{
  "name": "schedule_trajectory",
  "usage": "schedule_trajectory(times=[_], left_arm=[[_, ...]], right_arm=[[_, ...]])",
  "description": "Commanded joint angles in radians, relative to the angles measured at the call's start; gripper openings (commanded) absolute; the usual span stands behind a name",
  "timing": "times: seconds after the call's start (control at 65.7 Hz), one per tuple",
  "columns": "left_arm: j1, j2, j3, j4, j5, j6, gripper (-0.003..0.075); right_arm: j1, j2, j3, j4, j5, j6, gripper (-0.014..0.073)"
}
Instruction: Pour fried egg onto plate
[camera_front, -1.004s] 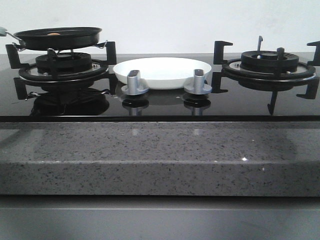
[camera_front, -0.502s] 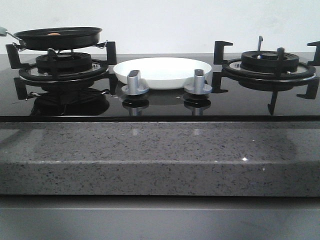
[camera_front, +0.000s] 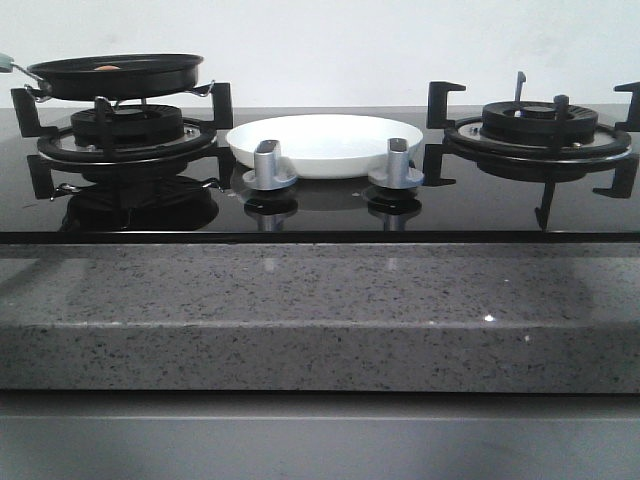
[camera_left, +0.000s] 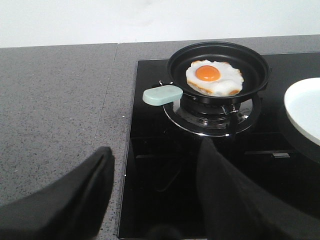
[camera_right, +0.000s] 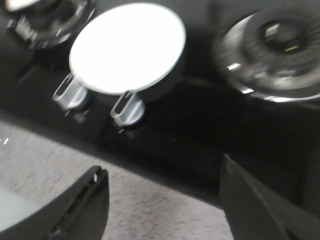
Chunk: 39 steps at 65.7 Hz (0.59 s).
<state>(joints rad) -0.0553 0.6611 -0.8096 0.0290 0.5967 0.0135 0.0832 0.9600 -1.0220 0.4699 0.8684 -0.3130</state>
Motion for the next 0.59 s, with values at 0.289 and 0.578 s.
schedule_trajectory(times=[0.289,0.578], left_arm=[[-0.001,0.005,-0.037,0.005,-0.08,-0.003,0.0365],[-0.001,0.005,-0.037,0.005,-0.08,-0.003,0.0365]], right_arm=[[0.178,0.291,-0.219,-0.054,-0.038,0.038,0.0483],[0.196,0.507,-0.453,-0.2,0.025,0.13,0.0474]])
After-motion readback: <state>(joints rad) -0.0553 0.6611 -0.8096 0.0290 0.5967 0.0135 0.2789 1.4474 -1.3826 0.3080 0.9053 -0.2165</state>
